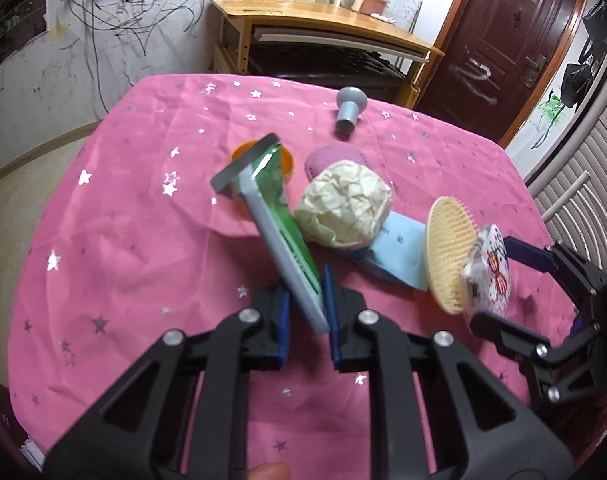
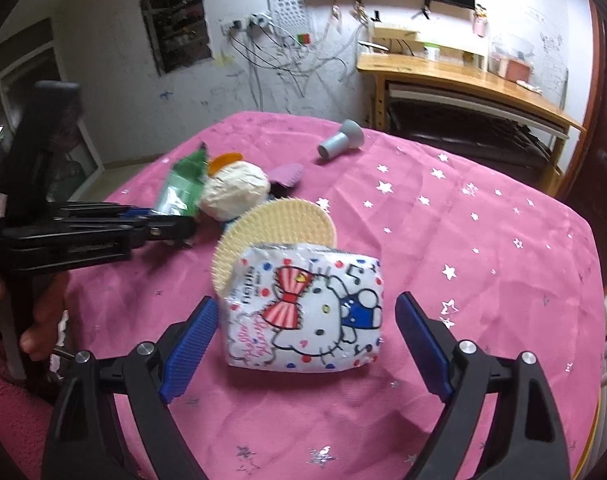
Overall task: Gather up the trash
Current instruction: 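Grasp the green tube with the left tool while the right tool grasps the Hello Kitty tissue pack, then carry the green tube and tissue pack over the yellow bin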
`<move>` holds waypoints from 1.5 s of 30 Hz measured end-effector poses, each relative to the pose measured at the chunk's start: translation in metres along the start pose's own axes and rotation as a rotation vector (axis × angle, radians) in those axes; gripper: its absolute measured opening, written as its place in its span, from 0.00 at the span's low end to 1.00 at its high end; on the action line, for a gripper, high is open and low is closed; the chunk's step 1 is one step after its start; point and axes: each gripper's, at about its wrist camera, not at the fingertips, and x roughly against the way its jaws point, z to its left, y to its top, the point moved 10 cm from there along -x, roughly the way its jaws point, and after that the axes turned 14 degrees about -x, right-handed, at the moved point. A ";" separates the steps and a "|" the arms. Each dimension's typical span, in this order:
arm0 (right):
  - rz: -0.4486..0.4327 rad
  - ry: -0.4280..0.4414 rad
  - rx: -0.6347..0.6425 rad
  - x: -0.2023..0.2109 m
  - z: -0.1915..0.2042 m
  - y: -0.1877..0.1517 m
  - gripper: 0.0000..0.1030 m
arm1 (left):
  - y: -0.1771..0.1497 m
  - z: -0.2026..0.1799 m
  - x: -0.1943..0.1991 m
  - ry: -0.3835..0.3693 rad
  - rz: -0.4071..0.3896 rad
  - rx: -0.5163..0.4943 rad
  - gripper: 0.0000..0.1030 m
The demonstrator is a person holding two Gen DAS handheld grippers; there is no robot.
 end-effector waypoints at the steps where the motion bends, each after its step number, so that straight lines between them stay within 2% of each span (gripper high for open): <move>1: 0.005 0.000 -0.003 -0.002 -0.001 0.000 0.81 | -0.001 0.001 0.001 0.001 -0.002 0.000 0.12; 9: 0.014 0.000 -0.002 -0.010 -0.001 0.001 0.81 | -0.002 0.006 0.012 0.000 -0.024 0.008 0.12; 11: 0.018 0.001 0.019 -0.010 0.002 -0.001 0.64 | -0.001 0.006 0.014 0.012 -0.031 0.003 0.12; 17: -0.015 -0.012 0.028 -0.002 0.004 0.000 0.53 | -0.001 0.004 0.020 0.025 -0.045 -0.005 0.12; 19: -0.032 -0.001 0.022 0.005 0.005 0.002 0.52 | -0.001 0.003 0.021 0.029 -0.046 -0.007 0.12; 21: -0.047 0.012 0.010 0.012 0.005 0.004 0.52 | -0.003 0.003 0.023 0.032 -0.049 -0.008 0.06; 27: -0.090 0.056 -0.030 0.033 0.005 0.010 0.52 | -0.001 0.001 0.035 0.057 -0.081 -0.019 0.06; 36: -0.131 0.044 -0.066 0.051 -0.009 0.013 0.52 | 0.005 -0.001 0.057 0.077 -0.124 -0.030 0.06; 45: -0.189 0.013 -0.128 0.076 -0.045 0.013 0.52 | 0.025 -0.035 0.066 0.067 -0.156 -0.094 0.06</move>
